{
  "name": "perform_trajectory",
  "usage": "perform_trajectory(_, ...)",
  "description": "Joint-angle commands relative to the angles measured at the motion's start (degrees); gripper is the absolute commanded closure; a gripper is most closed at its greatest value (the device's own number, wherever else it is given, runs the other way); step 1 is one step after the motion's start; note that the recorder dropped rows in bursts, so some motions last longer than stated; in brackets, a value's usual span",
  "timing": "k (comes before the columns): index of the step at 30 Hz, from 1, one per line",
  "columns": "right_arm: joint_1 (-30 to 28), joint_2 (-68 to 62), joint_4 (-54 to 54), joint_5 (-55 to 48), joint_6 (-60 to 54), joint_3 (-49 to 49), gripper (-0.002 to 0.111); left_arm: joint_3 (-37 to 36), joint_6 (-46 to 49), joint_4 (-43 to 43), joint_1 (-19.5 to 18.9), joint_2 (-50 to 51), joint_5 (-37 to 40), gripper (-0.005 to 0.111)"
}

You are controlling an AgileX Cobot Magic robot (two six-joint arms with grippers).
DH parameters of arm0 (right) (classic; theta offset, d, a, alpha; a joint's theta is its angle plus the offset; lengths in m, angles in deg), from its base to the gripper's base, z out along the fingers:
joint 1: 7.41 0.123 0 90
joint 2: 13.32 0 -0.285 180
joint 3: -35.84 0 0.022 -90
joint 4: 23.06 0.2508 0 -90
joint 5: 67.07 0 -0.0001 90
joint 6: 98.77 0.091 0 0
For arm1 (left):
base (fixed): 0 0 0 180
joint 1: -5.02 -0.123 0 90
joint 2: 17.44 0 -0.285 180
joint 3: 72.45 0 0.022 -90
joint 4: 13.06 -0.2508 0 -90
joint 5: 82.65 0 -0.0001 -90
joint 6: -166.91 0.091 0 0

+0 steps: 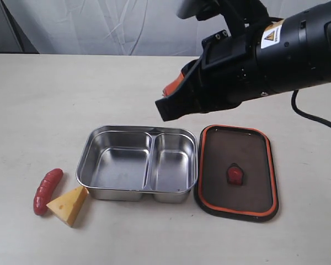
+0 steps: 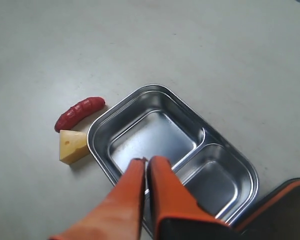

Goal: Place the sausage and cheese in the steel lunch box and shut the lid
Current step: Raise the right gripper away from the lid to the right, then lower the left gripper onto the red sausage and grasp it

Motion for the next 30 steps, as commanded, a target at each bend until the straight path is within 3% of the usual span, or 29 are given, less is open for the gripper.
perform_trajectory(1, 0.09, 0.48, -0.88, 0.2, 2.45, 0.53, 0.102, 10.02, 0.09, -9.28, 0.2, 6.69, 8.83, 0.107)
perform_trajectory(4, 0.09, 0.57, -0.89, -0.07, 3.21, 1.54, 0.102, 17.86, 0.09, -16.18, 0.2, 17.12, 17.1, 0.107)
perform_trajectory(12, 0.09, 4.04, -5.9, -6.44, 11.81, 4.11, 0.102, 42.36, 0.09, -34.85, 0.2, 47.22, 48.5, 0.107)
perform_trajectory(19, 0.09, 11.52, -15.48, -10.99, 19.37, 4.35, 0.102, 49.77, 2.43, -38.45, 0.2, 62.18, 65.22, 0.107)
perform_trajectory(24, 0.09, 16.0, -18.95, -14.23, 21.54, 4.35, 0.102, 49.77, 6.71, -35.32, 0.2, 71.0, 68.49, 0.103)
perform_trajectory(30, 0.09, 19.14, -20.37, -16.94, 23.16, 4.35, 0.102, 49.77, 10.15, -29.69, 0.2, 79.03, 67.37, 0.072)
